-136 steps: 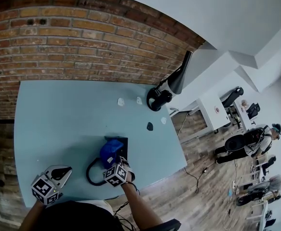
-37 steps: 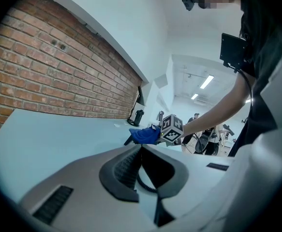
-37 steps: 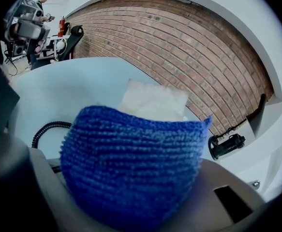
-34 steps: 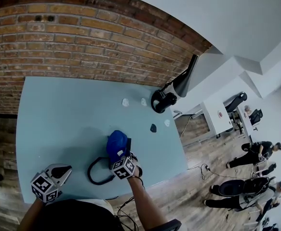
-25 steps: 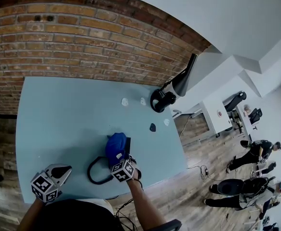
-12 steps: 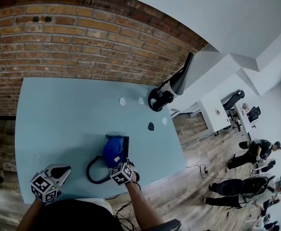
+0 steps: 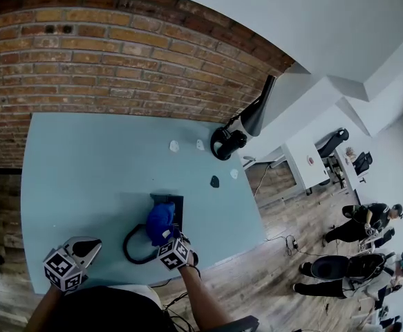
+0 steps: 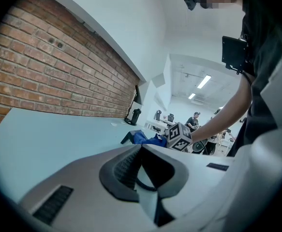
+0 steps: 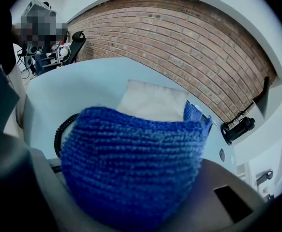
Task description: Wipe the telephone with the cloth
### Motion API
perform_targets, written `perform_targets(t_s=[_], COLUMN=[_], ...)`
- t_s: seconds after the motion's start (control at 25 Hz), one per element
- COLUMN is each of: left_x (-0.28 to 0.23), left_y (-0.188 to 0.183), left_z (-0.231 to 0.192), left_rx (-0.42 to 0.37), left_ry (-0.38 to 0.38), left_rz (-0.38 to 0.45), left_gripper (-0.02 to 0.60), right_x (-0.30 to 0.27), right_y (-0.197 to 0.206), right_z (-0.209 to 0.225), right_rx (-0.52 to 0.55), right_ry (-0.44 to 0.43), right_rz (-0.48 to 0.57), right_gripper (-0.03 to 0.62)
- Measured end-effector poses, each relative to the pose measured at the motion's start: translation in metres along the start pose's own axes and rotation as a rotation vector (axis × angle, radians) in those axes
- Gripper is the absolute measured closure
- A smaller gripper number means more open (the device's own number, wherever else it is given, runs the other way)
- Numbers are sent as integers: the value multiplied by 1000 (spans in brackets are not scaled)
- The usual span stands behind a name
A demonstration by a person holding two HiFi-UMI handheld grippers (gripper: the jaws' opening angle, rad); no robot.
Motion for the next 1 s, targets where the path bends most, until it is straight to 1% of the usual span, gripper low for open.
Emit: perform_targets(t_s=[0.16, 0.28, 0.32, 0.36, 0.44, 0.48, 0.52, 0.56, 0.6, 0.68, 0.8, 0.92, 1.0], left_x=[0, 0, 0, 0, -1, 0, 0, 2, 3, 6, 6, 5, 7], left_y=[-2, -2, -2, -1, -1, -2, -3, -4, -5, -5, -4, -2, 0], left_z=[0, 1, 2, 2, 3, 3, 2, 2, 2, 0, 1, 0, 0], left_rx=[-1, -3, -2, -2, 0, 1, 2, 4, 5, 6, 10, 17, 27], left_ry=[-2, -1, -1, 0, 0, 0, 0, -1, -3, -10, -12, -9, -13], left_rz=[3, 4, 4, 3, 3, 5, 7, 8, 9, 9, 4, 4, 5], left_gripper=[555, 555, 555, 555, 555, 555, 555, 555, 555, 555, 555, 555, 555], right_x=[0, -1, -2, -3, 1, 7, 14, 22, 30, 46, 73, 97, 112], right_y=[6, 11, 15, 18, 21, 19, 15, 10, 5, -4, -16, -25, -33], right_z=[-7, -12, -14, -16, -20, -19, -16, -10, 1, 30, 87, 144, 175], right_rx=[-29, -87, -121, -173, -345, -439, -513, -558, -576, -568, -495, -411, -381], right_ry=[-27, -64, -88, -132, -278, -355, -407, -425, -414, -333, -127, 99, 230], right_rz=[-3, 2, 0, -3, 11, 41, 83, 131, 176, 241, 278, 278, 262], right_gripper=[503, 500, 499, 496, 488, 484, 484, 482, 482, 482, 480, 480, 479])
Point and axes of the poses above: the fingertips, and each gripper's own axes: x backward along the fingers, z to its right, y out of its underside, the point moved 2 cm from there along x, backward along the fingers, and after that the axes turned 13 degrees about -z, right-handed, at the moved point
